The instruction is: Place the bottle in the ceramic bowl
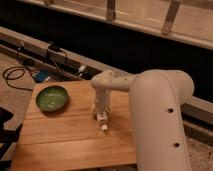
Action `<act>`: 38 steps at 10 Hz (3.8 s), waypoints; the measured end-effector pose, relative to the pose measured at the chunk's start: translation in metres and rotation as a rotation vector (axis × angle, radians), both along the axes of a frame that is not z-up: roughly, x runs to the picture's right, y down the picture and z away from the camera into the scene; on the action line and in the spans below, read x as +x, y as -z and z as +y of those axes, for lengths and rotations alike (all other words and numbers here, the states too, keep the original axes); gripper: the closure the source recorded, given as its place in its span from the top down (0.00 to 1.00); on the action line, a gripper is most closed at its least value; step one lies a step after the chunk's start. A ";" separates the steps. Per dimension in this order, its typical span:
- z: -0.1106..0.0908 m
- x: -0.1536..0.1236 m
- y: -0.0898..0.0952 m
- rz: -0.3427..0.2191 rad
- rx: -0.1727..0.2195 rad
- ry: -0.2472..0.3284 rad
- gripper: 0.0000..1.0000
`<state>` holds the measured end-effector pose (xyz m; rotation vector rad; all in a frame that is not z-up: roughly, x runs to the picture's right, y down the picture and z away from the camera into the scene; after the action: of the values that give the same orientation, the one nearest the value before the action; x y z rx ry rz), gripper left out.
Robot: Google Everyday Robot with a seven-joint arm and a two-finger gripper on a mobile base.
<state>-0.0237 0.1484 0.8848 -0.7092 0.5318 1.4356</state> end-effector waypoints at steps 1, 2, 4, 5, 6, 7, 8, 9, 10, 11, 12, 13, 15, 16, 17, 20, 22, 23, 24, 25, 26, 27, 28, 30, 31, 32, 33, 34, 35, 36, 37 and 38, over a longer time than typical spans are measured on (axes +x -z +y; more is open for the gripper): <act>0.000 0.004 0.001 -0.001 -0.004 -0.005 0.57; -0.001 0.007 0.002 -0.001 -0.003 -0.008 0.47; -0.006 0.005 0.010 -0.013 0.010 -0.007 0.26; -0.008 0.003 0.013 -0.018 0.016 -0.008 0.17; -0.009 0.003 0.015 -0.020 0.019 -0.005 0.09; -0.011 0.001 0.018 -0.024 0.032 -0.005 0.01; -0.016 0.000 0.021 -0.024 0.047 -0.007 0.00; -0.025 -0.002 0.027 -0.024 0.069 -0.008 0.00; -0.042 -0.003 0.037 -0.021 0.107 -0.005 0.00; -0.061 -0.007 0.048 -0.023 0.142 0.006 0.00; -0.078 -0.014 0.056 -0.028 0.169 0.017 0.00; -0.105 -0.027 0.064 -0.045 0.202 0.047 0.00; -0.138 -0.061 0.063 -0.087 0.233 0.108 0.00; -0.148 -0.074 0.059 -0.105 0.240 0.137 0.00; -0.160 -0.096 0.050 -0.137 0.249 0.182 0.00; -0.183 -0.152 0.033 -0.230 0.259 0.285 0.00; -0.188 -0.188 0.028 -0.290 0.249 0.344 0.00; -0.187 -0.198 0.029 -0.305 0.243 0.356 0.00; -0.187 -0.196 0.029 -0.302 0.239 0.359 0.00; -0.188 -0.193 0.028 -0.297 0.241 0.358 0.00; -0.188 -0.193 0.027 -0.298 0.242 0.359 0.00; -0.188 -0.195 0.028 -0.302 0.241 0.359 0.00; -0.187 -0.194 0.027 -0.305 0.240 0.359 0.00; -0.185 -0.202 0.032 -0.370 0.263 0.415 0.00; -0.181 -0.218 0.039 -0.435 0.277 0.472 0.00; -0.178 -0.233 0.046 -0.496 0.293 0.534 0.00; -0.175 -0.247 0.052 -0.555 0.306 0.589 0.00; -0.175 -0.256 0.057 -0.596 0.318 0.628 0.00; -0.175 -0.260 0.059 -0.616 0.325 0.650 0.00; -0.177 -0.268 0.062 -0.647 0.335 0.684 0.00; -0.178 -0.281 0.063 -0.682 0.338 0.707 0.00; -0.179 -0.288 0.061 -0.705 0.333 0.716 0.00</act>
<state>-0.3117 -0.0303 0.8242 -0.6139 -0.0293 0.5212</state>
